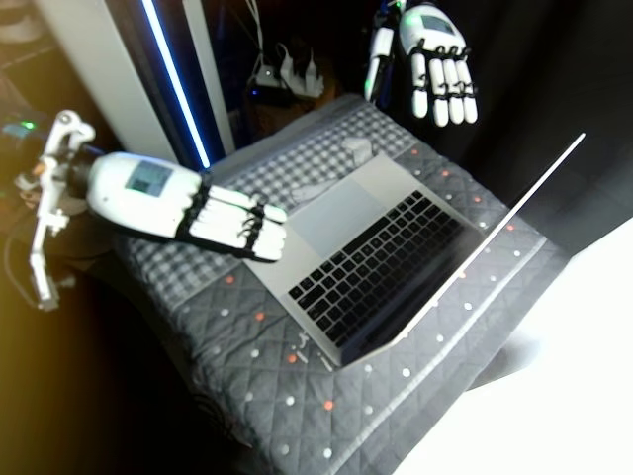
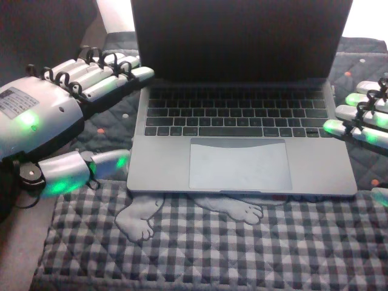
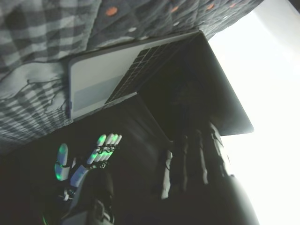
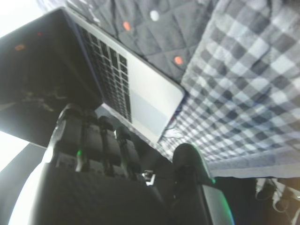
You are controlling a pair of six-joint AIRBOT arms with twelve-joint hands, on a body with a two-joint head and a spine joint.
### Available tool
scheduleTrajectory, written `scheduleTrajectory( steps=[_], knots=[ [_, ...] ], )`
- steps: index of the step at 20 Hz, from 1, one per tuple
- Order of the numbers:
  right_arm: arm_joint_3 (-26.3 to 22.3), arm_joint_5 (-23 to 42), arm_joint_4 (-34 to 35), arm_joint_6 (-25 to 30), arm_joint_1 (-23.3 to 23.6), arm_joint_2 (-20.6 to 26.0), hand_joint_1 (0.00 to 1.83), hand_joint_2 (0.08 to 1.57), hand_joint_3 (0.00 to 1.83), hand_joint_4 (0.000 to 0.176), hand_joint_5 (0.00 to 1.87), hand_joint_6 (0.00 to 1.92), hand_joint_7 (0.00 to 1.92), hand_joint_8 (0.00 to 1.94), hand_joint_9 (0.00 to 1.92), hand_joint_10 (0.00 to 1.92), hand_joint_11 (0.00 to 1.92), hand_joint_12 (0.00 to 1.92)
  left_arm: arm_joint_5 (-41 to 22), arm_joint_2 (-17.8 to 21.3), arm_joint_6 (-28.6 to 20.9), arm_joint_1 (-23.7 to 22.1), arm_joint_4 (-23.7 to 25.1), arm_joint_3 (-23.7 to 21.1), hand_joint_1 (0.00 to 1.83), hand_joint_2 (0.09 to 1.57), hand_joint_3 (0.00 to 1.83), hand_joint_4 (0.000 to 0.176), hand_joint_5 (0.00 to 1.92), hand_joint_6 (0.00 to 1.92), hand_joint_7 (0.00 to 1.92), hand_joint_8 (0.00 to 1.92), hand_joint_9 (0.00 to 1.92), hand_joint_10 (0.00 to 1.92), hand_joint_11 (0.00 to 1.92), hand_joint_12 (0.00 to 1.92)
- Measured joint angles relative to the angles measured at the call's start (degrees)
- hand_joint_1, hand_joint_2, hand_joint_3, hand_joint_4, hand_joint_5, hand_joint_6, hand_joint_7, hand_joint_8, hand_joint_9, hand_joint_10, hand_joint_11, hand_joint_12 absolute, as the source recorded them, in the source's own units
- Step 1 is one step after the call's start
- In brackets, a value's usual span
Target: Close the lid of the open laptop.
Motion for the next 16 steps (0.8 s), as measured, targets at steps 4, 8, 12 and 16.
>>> scheduleTrajectory(
  steps=[4, 8, 12, 16],
  knots=[
    [0.00, 0.00, 0.20, 0.00, 0.00, -0.02, 0.04, 1.47, 0.02, 0.000, 0.00, 0.00, 0.00, 0.00, 0.00, 0.00, 0.00, 0.00, 1.07, -1.57, 0.02, -0.68, 0.74, 0.00, 0.29, 1.47, 0.00, 0.035, 0.10, 0.01, 0.09, 0.01, 0.07, 0.03, 0.00, 0.56],
    [0.02, 0.09, 0.31, 0.00, 0.00, -0.02, 0.15, 1.47, 0.00, 0.003, 0.00, 0.00, 0.00, 0.00, 0.00, 0.00, 0.00, 0.00, 5.90, -4.46, -1.05, -0.70, 3.06, 0.39, 0.23, 1.48, 0.00, 0.035, 0.10, 0.00, 0.14, 0.01, 0.08, 0.11, 0.00, 0.53],
    [0.07, 0.61, 0.39, 0.00, 0.00, -0.02, 0.16, 1.47, 0.00, 0.045, 0.00, 0.00, 0.00, 0.00, 0.00, 0.00, 0.00, 0.00, 9.99, -5.64, -2.93, -0.70, 4.72, 1.14, 0.21, 1.48, 0.00, 0.000, 0.15, 0.00, 0.15, 0.00, 0.08, 0.10, 0.00, 0.67],
    [0.15, 1.33, 0.37, 0.00, 0.50, -0.02, 0.18, 1.46, 0.00, 0.046, 0.00, 0.00, 0.00, 0.00, 0.00, 0.00, 0.00, 0.00, 11.65, -6.97, -6.43, -0.70, 8.07, 1.49, 0.31, 1.45, 0.00, 0.000, 0.17, 0.01, 0.18, 0.01, 0.10, 0.09, 0.00, 0.59]
  ],
)
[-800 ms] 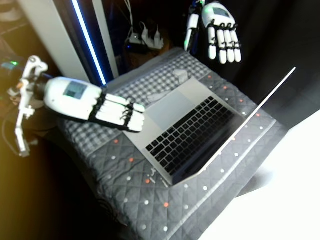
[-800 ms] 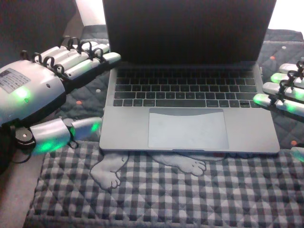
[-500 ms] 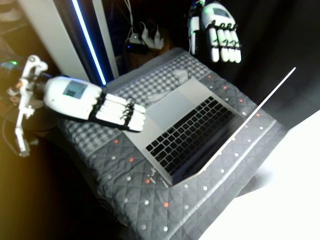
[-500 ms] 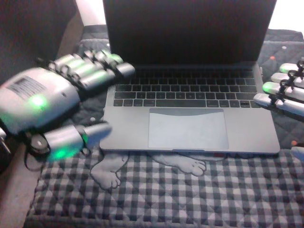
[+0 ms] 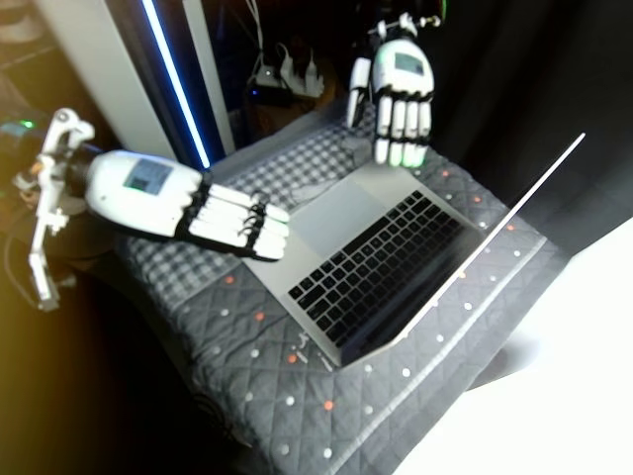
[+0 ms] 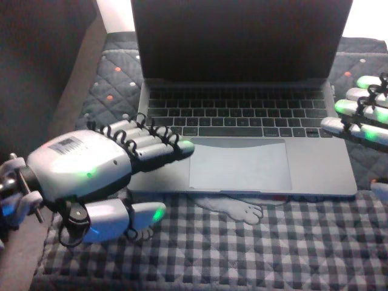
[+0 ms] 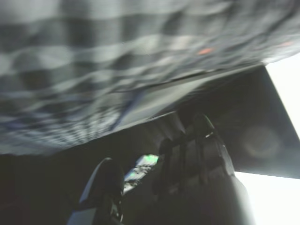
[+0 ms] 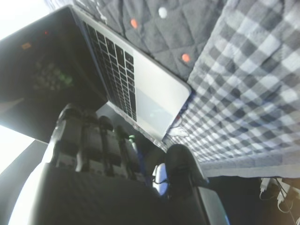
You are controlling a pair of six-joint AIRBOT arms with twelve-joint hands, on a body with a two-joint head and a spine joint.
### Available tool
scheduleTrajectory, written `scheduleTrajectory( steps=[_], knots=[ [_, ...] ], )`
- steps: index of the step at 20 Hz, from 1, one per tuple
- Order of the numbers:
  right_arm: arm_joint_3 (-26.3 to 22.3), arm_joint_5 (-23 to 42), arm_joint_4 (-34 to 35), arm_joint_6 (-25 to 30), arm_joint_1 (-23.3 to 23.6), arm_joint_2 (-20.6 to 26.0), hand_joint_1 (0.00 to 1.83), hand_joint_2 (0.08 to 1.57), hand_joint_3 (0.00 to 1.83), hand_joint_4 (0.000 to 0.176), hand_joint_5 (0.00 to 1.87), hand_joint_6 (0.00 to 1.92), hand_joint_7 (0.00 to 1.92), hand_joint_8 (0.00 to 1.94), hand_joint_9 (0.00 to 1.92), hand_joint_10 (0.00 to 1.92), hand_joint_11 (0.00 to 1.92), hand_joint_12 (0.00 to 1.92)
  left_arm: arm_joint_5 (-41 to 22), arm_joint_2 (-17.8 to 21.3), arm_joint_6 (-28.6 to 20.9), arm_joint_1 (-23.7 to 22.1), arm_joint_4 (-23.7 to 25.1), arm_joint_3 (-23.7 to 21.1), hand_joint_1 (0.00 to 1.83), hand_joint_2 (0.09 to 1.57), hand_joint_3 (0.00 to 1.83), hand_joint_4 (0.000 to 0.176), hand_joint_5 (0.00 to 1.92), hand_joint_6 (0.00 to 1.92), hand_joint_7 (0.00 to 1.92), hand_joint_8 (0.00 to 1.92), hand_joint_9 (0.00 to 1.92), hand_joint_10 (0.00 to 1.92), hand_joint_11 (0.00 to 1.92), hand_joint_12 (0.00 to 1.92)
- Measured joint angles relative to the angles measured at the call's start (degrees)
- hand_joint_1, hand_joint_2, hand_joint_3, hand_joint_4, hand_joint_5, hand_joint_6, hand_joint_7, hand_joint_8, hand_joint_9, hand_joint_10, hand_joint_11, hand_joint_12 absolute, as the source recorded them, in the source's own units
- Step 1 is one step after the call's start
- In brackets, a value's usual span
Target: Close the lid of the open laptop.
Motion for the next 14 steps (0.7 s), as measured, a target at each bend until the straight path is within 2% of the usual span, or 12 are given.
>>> scheduleTrajectory(
  steps=[1, 2, 3, 4, 5, 7, 8, 9, 10, 11, 12, 14],
  knots=[
    [0.17, 0.42, 0.02, 0.00, 0.37, 0.00, 0.17, 1.46, 0.00, 0.026, 0.00, 0.00, 0.00, 0.00, 0.00, 0.00, 0.00, 0.00, 0.76, -0.37, -0.15, 0.00, 0.44, 0.11, 0.22, 1.47, 0.00, 0.000, 0.11, 0.00, 0.12, 0.00, 0.05, 0.05, 0.00, 0.28],
    [0.26, 0.83, 0.17, 0.00, 0.61, 0.00, 0.15, 1.46, 0.00, 0.029, 0.00, 0.00, 0.00, 0.00, 0.00, 0.00, 0.00, 0.00, 1.25, -0.57, -0.50, 0.31, 0.74, 0.11, 0.18, 1.47, 0.00, 0.005, 0.08, 0.00, 0.09, 0.00, 0.02, 0.03, 0.00, 0.17],
    [0.26, 0.74, 0.33, 0.00, 1.36, 0.00, 0.14, 1.46, 0.00, 0.025, 0.00, 0.00, 0.00, 0.00, 0.00, 0.00, 0.00, 0.00, 1.62, -0.63, -1.64, 0.55, 0.76, 0.28, 0.14, 1.48, 0.00, 0.003, 0.09, 0.00, 0.08, 0.00, 0.03, 0.03, 0.00, 0.29],
    [0.28, 0.68, 0.22, 0.00, 2.14, -0.04, 0.12, 1.46, 0.00, 0.042, 0.00, 0.00, 0.00, 0.00, 0.00, 0.00, 0.00, 0.00, 1.57, -0.76, -2.71, 0.83, 1.33, 0.76, 0.15, 1.48, 0.00, 0.002, 0.10, 0.01, 0.10, 0.00, 0.05, 0.04, 0.00, 0.43],
    [0.39, 0.87, 0.20, 0.00, 3.06, -0.31, 0.11, 1.45, 0.00, 0.056, 0.00, 0.00, 0.00, 0.00, 0.00, 0.00, 0.00, 0.00, 1.84, -0.98, -3.17, 0.83, 1.03, 1.05, 0.12, 1.47, 0.00, 0.020, 0.07, 0.01, 0.07, 0.00, 0.05, 0.03, 0.00, 0.31],
    [0.98, 1.22, 0.04, 0.00, 4.85, -0.98, 0.10, 1.42, 0.00, 0.087, 0.00, 0.00, 0.00, 0.00, 0.00, 0.00, 0.00, 0.00, 2.12, -1.07, -3.39, 0.94, 1.49, 1.05, 0.13, 1.46, 0.00, 0.017, 0.08, 0.01, 0.07, 0.00, 0.10, 0.05, 0.00, 0.38],
    [1.27, 1.27, -0.02, 0.00, 5.51, -1.36, 0.08, 1.42, 0.00, 0.081, 0.00, 0.00, 0.00, 0.00, 0.00, 0.00, 0.00, 0.00, 2.19, -1.38, -3.56, 0.96, 1.79, 1.05, 0.13, 1.47, 0.00, 0.014, 0.09, 0.01, 0.08, 0.00, 0.12, 0.06, 0.00, 0.46],
    [1.57, 0.98, -0.04, 0.00, 6.32, -1.66, 0.03, 1.44, 0.00, 0.088, 0.00, 0.00, 0.00, 0.00, 0.00, 0.00, 0.00, 0.00, 2.51, -1.68, -3.78, 0.96, 2.01, 1.05, 0.11, 1.47, 0.00, 0.018, 0.08, 0.00, 0.08, 0.00, 0.11, 0.05, 0.00, 0.51],
    [1.97, 0.74, -0.22, 0.00, 7.76, -2.14, 0.02, 1.44, 0.00, 0.080, 0.00, 0.00, 0.00, 0.00, 0.00, 0.00, 0.00, 0.00, 2.86, -2.01, -4.09, 0.96, 2.67, 1.05, 0.12, 1.47, 0.00, 0.008, 0.10, 0.01, 0.09, 0.00, 0.12, 0.05, 0.00, 0.59],
    [2.40, 0.63, -0.39, 0.02, 8.90, -2.43, 0.18, 1.44, 0.00, 0.050, 0.00, 0.00, 0.00, 0.00, 0.00, 0.00, 0.00, 0.00, 2.84, -2.05, -4.15, 0.96, 2.73, 1.05, 0.17, 1.46, 0.00, 0.015, 0.10, 0.01, 0.08, 0.00, 0.10, 0.04, 0.00, 0.58],
    [3.02, 0.33, -0.46, 0.00, 10.54, -2.97, 0.22, 1.44, 0.00, 0.057, 0.00, 0.00, 0.00, 0.00, 0.00, 0.00, 0.02, 0.01, 2.78, -2.05, -4.24, 0.96, 2.47, 1.05, 0.18, 1.46, 0.00, 0.006, 0.11, 0.01, 0.10, 0.00, 0.12, 0.05, 0.00, 0.60],
    [4.11, -0.37, -0.85, 0.00, 14.34, -4.33, 0.18, 1.42, 0.00, 0.047, 0.00, 0.00, 0.00, 0.00, 0.00, 0.00, 0.02, 0.02, 2.78, -2.05, -4.24, 1.01, 2.51, 1.07, 0.19, 1.46, 0.00, 0.002, 0.11, 0.00, 0.10, 0.00, 0.12, 0.04, 0.00, 0.59]
  ],
)
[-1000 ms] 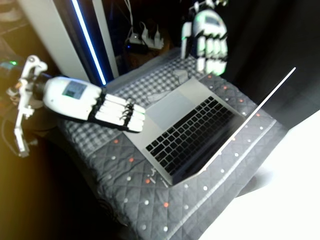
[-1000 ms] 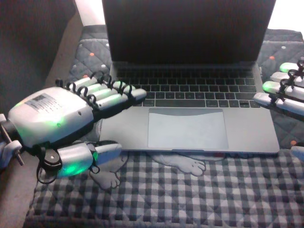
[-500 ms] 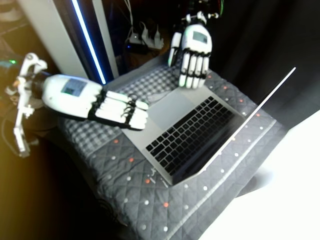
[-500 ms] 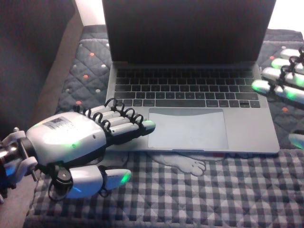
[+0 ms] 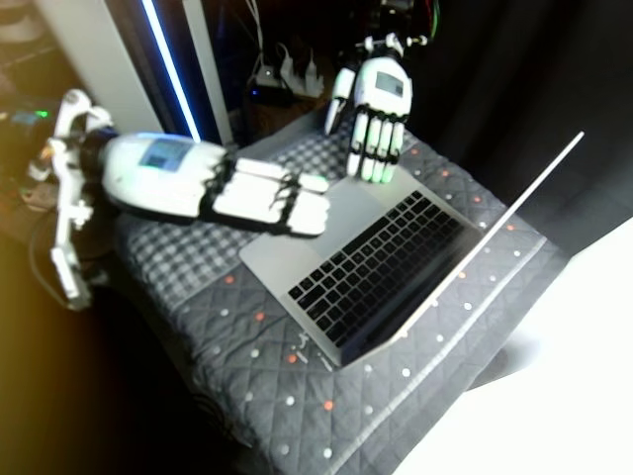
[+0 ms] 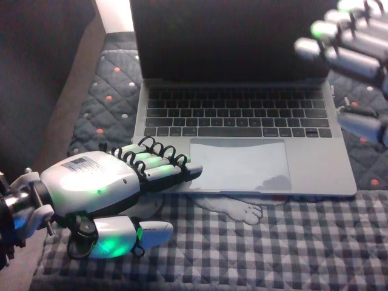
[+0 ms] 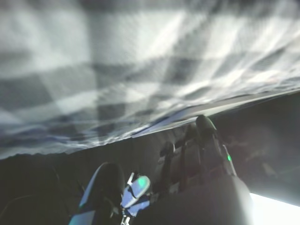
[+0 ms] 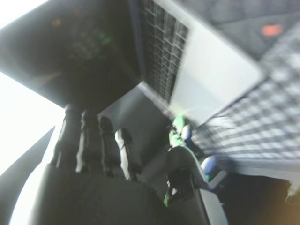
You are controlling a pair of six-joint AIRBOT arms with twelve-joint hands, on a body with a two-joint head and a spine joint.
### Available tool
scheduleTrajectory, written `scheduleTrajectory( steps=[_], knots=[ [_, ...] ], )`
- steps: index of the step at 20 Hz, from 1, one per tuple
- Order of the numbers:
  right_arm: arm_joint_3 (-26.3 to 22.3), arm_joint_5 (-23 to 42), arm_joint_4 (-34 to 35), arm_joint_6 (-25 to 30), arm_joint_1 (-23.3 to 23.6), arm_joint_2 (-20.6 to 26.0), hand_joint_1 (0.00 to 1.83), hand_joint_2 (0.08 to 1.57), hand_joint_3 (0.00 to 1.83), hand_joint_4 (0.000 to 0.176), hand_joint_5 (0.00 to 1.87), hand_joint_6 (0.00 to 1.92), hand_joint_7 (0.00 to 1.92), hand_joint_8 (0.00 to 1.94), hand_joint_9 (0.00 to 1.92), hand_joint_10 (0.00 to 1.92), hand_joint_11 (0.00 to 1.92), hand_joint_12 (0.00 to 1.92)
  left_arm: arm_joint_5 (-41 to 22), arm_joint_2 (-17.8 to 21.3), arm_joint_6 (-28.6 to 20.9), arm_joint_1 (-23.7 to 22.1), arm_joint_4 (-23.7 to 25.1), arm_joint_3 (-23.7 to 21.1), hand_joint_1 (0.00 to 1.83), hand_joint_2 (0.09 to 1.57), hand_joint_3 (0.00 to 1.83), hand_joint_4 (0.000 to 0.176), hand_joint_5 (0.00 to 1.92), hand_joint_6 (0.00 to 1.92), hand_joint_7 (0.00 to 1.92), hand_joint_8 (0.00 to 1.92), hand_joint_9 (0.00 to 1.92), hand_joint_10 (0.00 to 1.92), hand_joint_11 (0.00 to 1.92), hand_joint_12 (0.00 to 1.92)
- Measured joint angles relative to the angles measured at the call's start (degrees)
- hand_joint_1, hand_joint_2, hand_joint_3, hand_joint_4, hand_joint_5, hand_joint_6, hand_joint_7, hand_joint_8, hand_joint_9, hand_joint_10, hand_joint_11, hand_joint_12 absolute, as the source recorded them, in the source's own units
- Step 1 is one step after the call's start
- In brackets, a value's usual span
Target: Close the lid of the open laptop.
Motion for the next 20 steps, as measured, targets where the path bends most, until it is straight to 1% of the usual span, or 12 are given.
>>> scheduleTrajectory(
  steps=[2, 4, 6, 8, 9, 10, 12, 13, 14, 16, 17, 20],
  knots=[
    [0.72, -0.52, -0.81, 0.02, 2.47, -1.33, 0.19, 1.41, 0.00, 0.066, 0.00, 0.00, 0.00, 0.00, 0.00, 0.00, 0.00, 0.00, 0.00, -0.26, -0.20, 0.00, 0.28, 0.42, 0.15, 1.46, 0.00, 0.012, 0.11, 0.00, 0.11, 0.00, 0.12, 0.04, 0.00, 0.60],
    [1.29, -1.95, -1.29, 0.02, 3.56, -2.29, 0.25, 1.42, 0.00, 0.067, 0.00, 0.00, 0.00, 0.00, 0.00, 0.00, 0.00, 0.00, -0.04, -0.37, -0.28, 0.00, 0.37, 0.55, 0.16, 1.46, 0.00, 0.005, 0.12, 0.01, 0.12, 0.01, 0.13, 0.04, 0.00, 0.60],
    [2.19, -3.23, -1.22, 0.02, 5.44, -3.04, 0.28, 1.42, 0.00, 0.112, 0.00, 0.00, 0.00, 0.00, 0.00, 0.00, 0.00, 0.00, -0.22, -0.79, -0.37, 0.00, 0.44, 0.76, 0.18, 1.46, 0.00, 0.007, 0.12, 0.01, 0.12, 0.01, 0.13, 0.04, 0.00, 0.60],
    [3.45, -3.37, -1.18, 0.00, 9.09, -4.44, 0.26, 1.41, 0.00, 0.092, 0.00, 0.00, 0.00, 0.00, 0.00, 0.00, 0.00, 0.00, -0.28, -0.79, -0.39, 0.00, 0.48, 0.76, 0.17, 1.46, 0.00, 0.006, 0.13, 0.01, 0.12, 0.00, 0.12, 0.04, 0.00, 0.61],
    [4.04, -3.10, -1.38, 0.02, 10.47, -5.16, 0.28, 1.39, 0.00, 0.034, 0.00, 0.00, 0.00, 0.00, 0.00, 0.00, 0.00, 0.00, -0.31, -0.83, -0.42, 0.00, 0.55, 0.92, 0.17, 1.46, 0.00, 0.002, 0.13, 0.01, 0.13, 0.00, 0.12, 0.03, 0.00, 0.57],
    [4.44, -2.75, -1.38, 0.02, 11.17, -5.88, 0.28, 1.34, 0.00, 0.000, 0.00, 0.00, 0.00, 0.00, 0.00, 0.00, 0.00, 0.00, -0.35, -0.98, -0.50, 0.00, 0.74, 1.14, 0.17, 1.46, 0.00, 0.000, 0.14, 0.01, 0.13, 0.00, 0.13, 0.04, 0.00, 0.56],
    [5.18, -3.23, -1.99, 0.04, 12.41, -6.80, 0.34, 1.33, 0.00, 0.003, 0.00, 0.00, 0.00, 0.00, 0.00, 0.00, 0.00, 0.00, -0.63, -1.38, -0.94, 0.00, 0.98, 1.64, 0.16, 1.46, 0.00, 0.000, 0.15, 0.01, 0.13, 0.00, 0.12, 0.03, 0.00, 0.62],
    [5.95, -4.11, -2.05, 0.13, 13.44, -7.34, 0.34, 1.32, 0.00, 0.044, 0.00, 0.00, 0.00, 0.00, 0.00, 0.00, 0.00, 0.00, -0.81, -1.57, -1.05, 0.00, 1.01, 1.79, 0.13, 1.47, 0.00, 0.000, 0.15, 0.01, 0.12, 0.00, 0.12, 0.03, 0.00, 0.63],
    [6.91, -5.49, -1.68, 0.07, 14.95, -7.98, 0.35, 1.33, 0.00, 0.055, 0.00, 0.00, 0.00, 0.00, 0.00, 0.00, 0.00, 0.00, -0.83, -1.68, -1.05, 0.00, 1.11, 1.77, 0.14, 1.47, 0.00, 0.000, 0.16, 0.01, 0.14, 0.00, 0.14, 0.04, 0.00, 0.70],
    [8.98, -8.35, -0.98, 0.07, 18.67, -9.14, 0.47, 1.33, 0.00, 0.042, 0.00, 0.00, 0.00, 0.00, 0.00, 0.00, 0.00, 0.00, -0.83, -1.81, -1.18, 0.00, 1.33, 1.79, 0.13, 1.47, 0.00, 0.000, 0.17, 0.01, 0.14, 0.01, 0.15, 0.04, 0.00, 0.70],
    [9.77, -9.77, -0.94, 0.04, 20.11, -9.77, 0.47, 1.32, 0.00, 0.069, 0.00, 0.00, 0.00, 0.00, 0.00, 0.00, 0.00, 0.00, -0.87, -1.84, -1.44, 0.00, 1.40, 1.90, 0.13, 1.47, 0.00, 0.000, 0.17, 0.01, 0.15, 0.01, 0.15, 0.04, 0.00, 0.71],
    [12.50, -14.99, -1.09, 0.04, 23.93, -12.07, 0.42, 1.35, 0.01, 0.032, 0.00, 0.00, 0.00, 0.00, 0.00, 0.00, 0.00, 0.00, -0.98, -2.69, -2.38, -0.31, 2.43, 2.71, 0.14, 1.47, 0.00, 0.006, 0.13, 0.00, 0.11, 0.00, 0.12, 0.03, 0.00, 0.53]
  ],
)
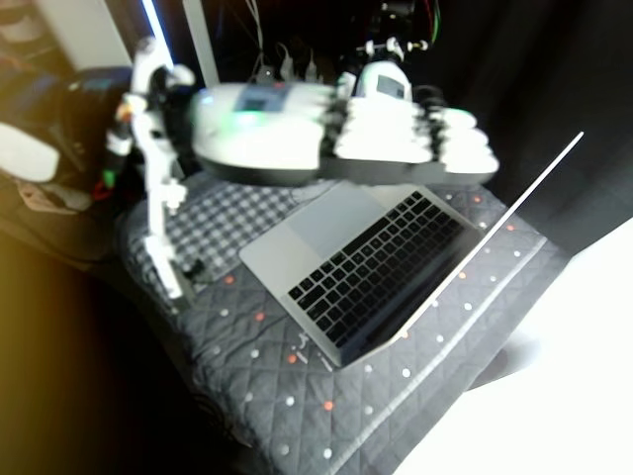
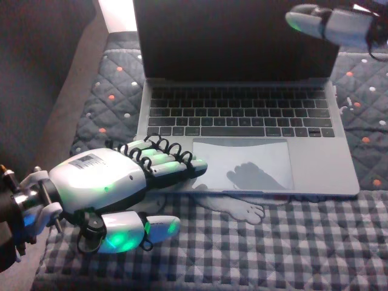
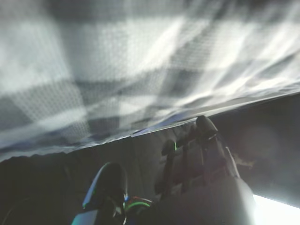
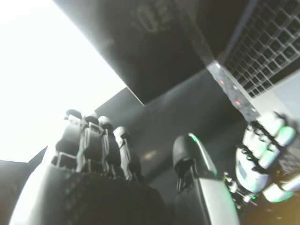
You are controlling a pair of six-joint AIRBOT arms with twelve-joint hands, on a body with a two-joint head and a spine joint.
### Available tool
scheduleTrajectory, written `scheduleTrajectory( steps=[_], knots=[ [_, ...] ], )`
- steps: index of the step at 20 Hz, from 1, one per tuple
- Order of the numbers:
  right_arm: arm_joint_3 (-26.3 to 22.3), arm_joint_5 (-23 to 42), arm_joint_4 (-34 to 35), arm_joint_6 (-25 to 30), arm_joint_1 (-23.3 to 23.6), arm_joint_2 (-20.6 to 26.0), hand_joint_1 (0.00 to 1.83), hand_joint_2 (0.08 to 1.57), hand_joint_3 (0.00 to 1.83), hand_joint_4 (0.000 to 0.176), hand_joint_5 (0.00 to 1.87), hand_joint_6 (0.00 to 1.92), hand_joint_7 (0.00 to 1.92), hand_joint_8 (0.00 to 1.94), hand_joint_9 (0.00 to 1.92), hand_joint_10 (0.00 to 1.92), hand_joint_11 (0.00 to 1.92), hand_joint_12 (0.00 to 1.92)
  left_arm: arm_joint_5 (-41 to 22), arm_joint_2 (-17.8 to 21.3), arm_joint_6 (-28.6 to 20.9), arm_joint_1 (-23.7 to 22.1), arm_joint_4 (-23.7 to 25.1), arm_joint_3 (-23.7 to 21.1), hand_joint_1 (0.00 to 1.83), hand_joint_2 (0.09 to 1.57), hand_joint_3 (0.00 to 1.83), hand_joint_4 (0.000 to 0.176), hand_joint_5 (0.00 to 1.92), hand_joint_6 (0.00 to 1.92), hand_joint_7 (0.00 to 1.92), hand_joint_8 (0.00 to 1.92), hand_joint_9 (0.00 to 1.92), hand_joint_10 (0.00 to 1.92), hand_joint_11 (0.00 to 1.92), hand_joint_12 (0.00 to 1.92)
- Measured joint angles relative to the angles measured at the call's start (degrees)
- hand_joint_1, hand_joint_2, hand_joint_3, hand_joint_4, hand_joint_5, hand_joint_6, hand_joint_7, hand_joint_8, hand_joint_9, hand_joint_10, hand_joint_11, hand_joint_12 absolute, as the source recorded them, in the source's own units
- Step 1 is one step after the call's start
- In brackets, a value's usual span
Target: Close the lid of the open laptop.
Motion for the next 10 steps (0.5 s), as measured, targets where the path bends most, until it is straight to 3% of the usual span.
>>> scheduleTrajectory(
  steps=[2, 3, 4, 5, 6, 9, 10],
  knots=[
    [2.58, -3.39, 0.20, -0.02, 3.41, -1.51, 0.35, 1.36, 0.01, 0.002, 0.00, 0.00, 0.00, 0.00, 0.00, 0.00, 0.00, 0.00, 0.72, -0.39, -1.38, -0.61, 1.84, 0.57, 0.15, 1.47, 0.00, 0.000, 0.15, 0.01, 0.13, 0.00, 0.15, 0.03, 0.00, 0.64],
    [3.72, -3.78, 1.40, -0.04, 4.28, -2.08, 0.38, 1.37, 0.01, 0.012, 0.00, 0.00, 0.00, 0.00, 0.00, 0.00, 0.00, 0.00, 1.09, -0.83, -1.97, -1.09, 2.51, 1.01, 0.13, 1.46, 0.00, 0.000, 0.13, 0.00, 0.11, 0.00, 0.12, 0.02, 0.00, 0.60],
    [4.63, -3.76, 2.36, -0.04, 4.61, -2.54, 0.37, 1.38, 0.01, 0.000, 0.00, 0.00, 0.00, 0.00, 0.00, 0.00, 0.00, 0.00, 1.29, -1.09, -2.49, -1.51, 3.04, 1.27, 0.10, 1.47, 0.00, 0.000, 0.10, 0.00, 0.08, 0.00, 0.10, 0.01, 0.00, 0.52],
    [5.62, -4.24, 3.50, -0.07, 4.81, -3.10, 0.43, 1.39, 0.01, 0.000, 0.00, 0.00, 0.00, 0.00, 0.00, 0.00, 0.00, 0.00, 1.79, -1.25, -2.73, -1.90, 3.48, 1.33, 0.14, 1.47, 0.00, 0.000, 0.11, 0.01, 0.09, 0.00, 0.11, 0.02, 0.00, 0.51],
    [6.43, -5.84, 4.50, -0.09, 4.79, -3.54, 0.32, 1.39, 0.01, 0.000, 0.00, 0.00, 0.00, 0.00, 0.00, 0.00, 0.00, 0.00, 2.01, -1.31, -2.75, -2.01, 3.72, 1.33, 0.19, 1.46, 0.00, 0.000, 0.14, 0.01, 0.11, 0.01, 0.13, 0.03, 0.00, 0.57],
    [7.96, -9.22, 6.03, -0.09, 4.79, -3.96, 0.44, 1.39, 0.00, 0.000, 0.00, 0.00, 0.00, 0.00, 0.00, 0.00, 0.01, 0.01, 2.03, -1.51, -3.17, -2.03, 3.69, 1.33, 0.22, 1.45, 0.00, 0.000, 0.15, 0.00, 0.12, 0.00, 0.15, 0.03, 0.00, 0.66],
    [8.07, -10.03, 6.10, -0.07, 4.79, -4.00, 0.49, 1.38, 0.01, 0.000, 0.00, 0.00, 0.02, 0.00, 0.08, 0.01, 0.00, 0.45, 1.97, -1.51, -3.23, -2.03, 3.72, 1.44, 0.21, 1.45, 0.00, 0.000, 0.14, 0.00, 0.11, 0.00, 0.13, 0.03, 0.00, 0.64]
  ],
)
